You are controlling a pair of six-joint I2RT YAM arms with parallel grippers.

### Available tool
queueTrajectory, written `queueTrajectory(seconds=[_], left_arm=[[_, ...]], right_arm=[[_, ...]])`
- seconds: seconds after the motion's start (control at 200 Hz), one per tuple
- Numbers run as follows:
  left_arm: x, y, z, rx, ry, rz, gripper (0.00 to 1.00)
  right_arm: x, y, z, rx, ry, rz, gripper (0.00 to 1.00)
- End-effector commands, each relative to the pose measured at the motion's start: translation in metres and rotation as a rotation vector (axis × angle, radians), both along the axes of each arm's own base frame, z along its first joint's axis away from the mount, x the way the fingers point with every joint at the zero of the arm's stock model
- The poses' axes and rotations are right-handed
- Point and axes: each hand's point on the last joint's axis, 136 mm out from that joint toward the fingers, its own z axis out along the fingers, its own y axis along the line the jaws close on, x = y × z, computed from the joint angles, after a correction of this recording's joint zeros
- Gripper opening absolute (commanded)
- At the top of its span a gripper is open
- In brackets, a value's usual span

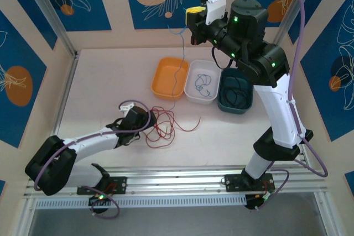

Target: Untangle the cables

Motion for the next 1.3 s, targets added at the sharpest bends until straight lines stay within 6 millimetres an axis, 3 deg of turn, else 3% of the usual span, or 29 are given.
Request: queueTrajectory(seconds=[0.0, 0.355, 0.765, 0.87, 0.965, 1.11, 1.296], left_arm=[[-0.001, 0.006, -0.008, -0.004, 0.022, 0.031, 1.00], [-0.001, 0.003, -0.016, -0.008, 0.046, 0.031, 1.00], [0.005, -0.003, -0.015, -0.033, 0.036, 0.011, 0.95], [0.013, -0.018, 0.003, -0.064, -0.046, -0.086, 0.87], [0.022, -0.038, 0.031, -0.103, -0.171, -0.209, 0.79], [0.031, -0.071, 0.074, -0.109, -0.354, -0.426, 0.79], [0.047, -0.095, 0.084, -0.007, -0.504, -0.585, 0.78]], right_arm=[[-0.010, -0.013, 0.029, 0.048, -0.081, -0.014, 0.00], [-0.026, -0.021, 0.065, 0.153, -0.162, 0.011, 0.00], [-0.035, -0.013, 0.076, 0.204, -0.182, 0.081, 0.00], [-0.038, -0.013, 0.081, 0.221, -0.194, 0.091, 0.00], [-0.039, -0.013, 0.083, 0.234, -0.190, 0.098, 0.00], [-0.039, -0.010, 0.081, 0.241, -0.175, 0.112, 0.00], [-0.042, -0.008, 0.078, 0.248, -0.150, 0.137, 0.00]])
